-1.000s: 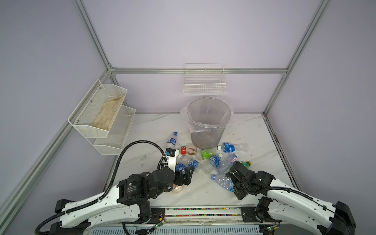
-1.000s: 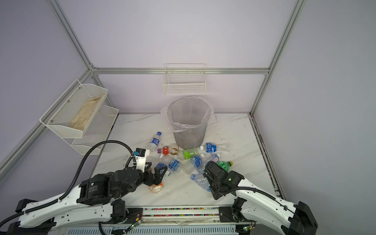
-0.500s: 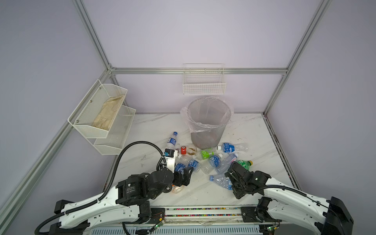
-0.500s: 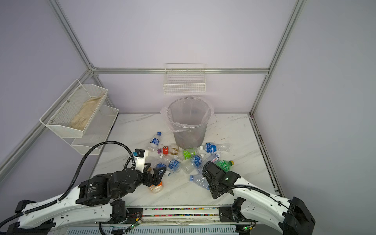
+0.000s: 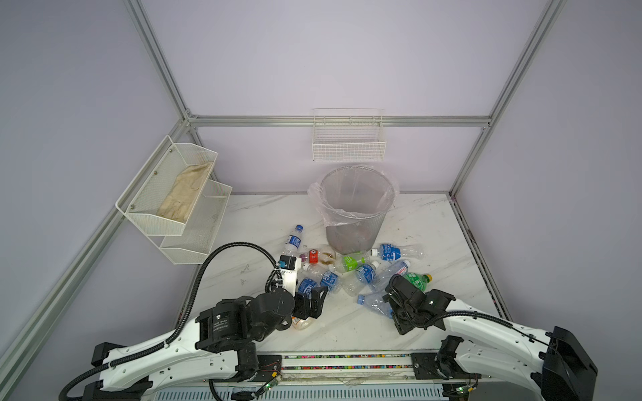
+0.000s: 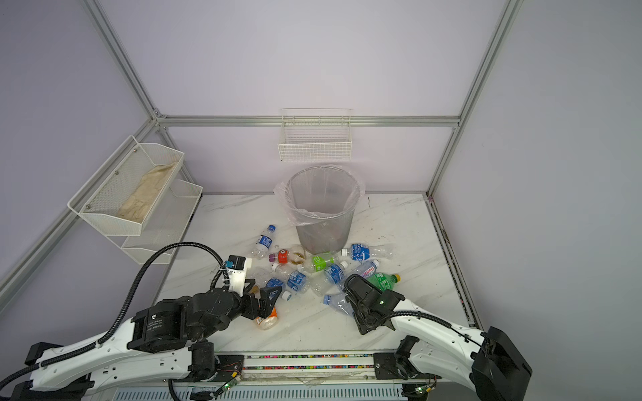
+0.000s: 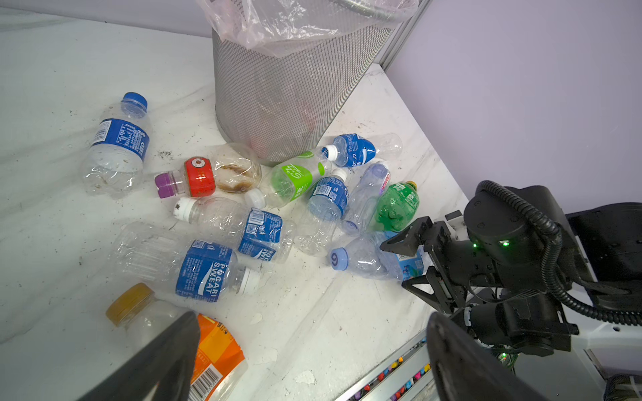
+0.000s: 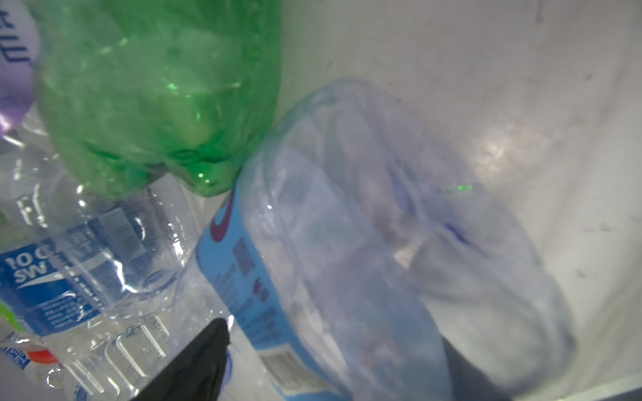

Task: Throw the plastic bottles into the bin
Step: 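Close the right gripper on the blue-capped bottle while the left arm draws back, then lift the blue-capped bottle with the right gripper over the wastebasket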

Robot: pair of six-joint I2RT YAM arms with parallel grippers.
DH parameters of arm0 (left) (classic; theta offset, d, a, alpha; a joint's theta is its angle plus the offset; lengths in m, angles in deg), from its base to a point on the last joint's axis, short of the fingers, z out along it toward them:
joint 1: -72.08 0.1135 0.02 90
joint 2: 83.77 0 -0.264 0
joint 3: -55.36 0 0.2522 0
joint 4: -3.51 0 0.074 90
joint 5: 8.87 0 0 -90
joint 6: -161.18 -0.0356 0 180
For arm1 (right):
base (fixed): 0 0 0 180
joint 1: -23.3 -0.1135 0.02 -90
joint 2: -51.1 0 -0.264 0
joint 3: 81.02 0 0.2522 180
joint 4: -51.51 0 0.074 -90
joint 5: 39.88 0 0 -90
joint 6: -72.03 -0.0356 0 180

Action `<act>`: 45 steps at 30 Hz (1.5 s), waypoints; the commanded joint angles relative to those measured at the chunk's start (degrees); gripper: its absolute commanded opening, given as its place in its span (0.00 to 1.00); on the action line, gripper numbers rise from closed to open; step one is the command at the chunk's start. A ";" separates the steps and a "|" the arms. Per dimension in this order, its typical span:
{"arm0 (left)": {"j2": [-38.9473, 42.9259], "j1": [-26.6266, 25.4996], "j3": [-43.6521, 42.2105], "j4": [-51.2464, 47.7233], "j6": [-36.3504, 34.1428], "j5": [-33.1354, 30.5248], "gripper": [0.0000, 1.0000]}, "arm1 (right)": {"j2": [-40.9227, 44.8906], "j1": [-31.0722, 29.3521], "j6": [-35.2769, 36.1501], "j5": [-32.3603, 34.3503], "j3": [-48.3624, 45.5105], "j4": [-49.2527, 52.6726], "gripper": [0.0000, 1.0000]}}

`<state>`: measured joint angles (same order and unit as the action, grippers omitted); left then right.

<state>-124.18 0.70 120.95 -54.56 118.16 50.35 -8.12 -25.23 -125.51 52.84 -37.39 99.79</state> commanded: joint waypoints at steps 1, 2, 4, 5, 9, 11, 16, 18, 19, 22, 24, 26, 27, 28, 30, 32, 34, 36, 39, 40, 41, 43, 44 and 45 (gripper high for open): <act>1.46 -0.26 -1.80 -0.20 0.83 -1.55 1.00 | -0.25 0.10 -26.43 -1.32 -1.86 2.42 0.60; 1.85 -0.11 -1.79 -0.53 0.91 -1.64 1.00 | -0.07 0.07 -26.94 -1.13 -1.83 2.73 0.54; 2.38 -0.20 -2.04 -0.75 1.16 -1.73 1.00 | 0.08 0.10 -27.10 -0.89 -1.89 2.94 0.48; 2.62 -0.17 -2.05 -0.89 1.26 -1.73 1.00 | -0.05 0.08 -27.02 -1.05 -1.84 3.05 0.45; 3.05 -0.10 -2.27 -1.27 1.62 -1.65 1.00 | -0.52 0.08 -26.38 -1.21 -1.46 3.58 0.31; 2.98 -0.23 -2.35 -1.39 1.71 -1.56 1.00 | -0.53 0.04 -25.74 -1.24 -1.11 3.74 0.24; 2.83 -0.17 -2.16 -1.49 1.81 -1.47 1.00 | -0.45 0.05 -23.38 1.26 1.62 7.42 0.15; 2.83 -0.16 -2.09 -1.50 1.80 -1.47 1.00 | -0.45 0.04 -22.57 1.61 2.39 8.25 0.11; 2.79 -0.13 -2.02 -1.49 1.84 -1.47 1.00 | -0.37 0.06 -22.18 1.69 2.62 8.39 0.06; 2.95 -0.18 -1.83 -1.57 1.80 -1.47 1.00 | 0.14 0.05 -20.89 2.37 2.96 8.26 0.00; 3.05 -0.13 -1.71 -1.65 1.80 -1.56 1.00 | 0.13 0.10 -19.42 3.26 3.63 8.12 0.00; 3.19 -0.09 -1.65 -1.76 1.80 -1.64 1.00 | -0.50 0.04 -15.89 5.20 5.08 7.66 0.00; 3.27 -0.12 -1.56 -1.91 1.82 -1.65 1.00 | -1.11 0.10 -13.54 6.13 6.08 7.44 0.00; 3.31 -0.16 -1.56 -1.99 1.80 -1.71 1.00 | -1.70 0.04 -11.03 6.81 7.19 7.65 0.00; 3.40 -0.18 -1.54 -2.18 1.88 -1.78 1.00 | -3.42 0.06 -2.18 9.24 10.07 6.57 0.00; 3.69 -0.11 -1.56 -2.39 1.97 -1.79 1.00 | -4.74 0.09 3.55 9.88 12.86 7.70 0.00; 3.95 -0.13 -1.65 -2.44 2.17 -1.90 1.00 | -4.84 0.00 7.06 10.40 14.65 8.33 0.00; 4.02 -0.18 -1.80 -2.44 2.34 -2.15 1.00 | -3.10 -0.15 10.88 11.04 14.88 5.68 0.00; 3.85 -0.19 -1.65 -2.44 2.41 -2.18 1.00 | 0.96 -1.18 14.32 12.85 14.68 1.32 0.00; 3.78 -0.12 -1.50 -2.41 2.41 -2.17 1.00 | 2.23 -1.74 15.45 14.05 14.97 0.22 0.00; 3.67 -0.25 -1.43 -2.44 2.41 -2.17 1.00 | 3.13 -2.21 16.30 14.98 15.44 -0.11 0.00; 3.58 -0.14 -1.29 -2.47 2.41 -2.17 1.00 | 4.03 -2.95 18.76 16.82 17.47 0.22 0.00; 3.61 -0.13 -1.30 -2.38 2.41 -2.17 1.00 | 4.10 -3.16 19.91 17.40 18.77 0.72 0.00; 3.59 -0.18 -1.29 -2.38 2.48 -2.17 1.00 | 3.88 -3.45 21.62 18.02 20.31 1.26 0.00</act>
<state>-120.64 0.70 120.74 -57.58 120.08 49.37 -4.67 -27.90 -108.03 66.78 -20.43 101.74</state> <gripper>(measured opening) 0.998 0.185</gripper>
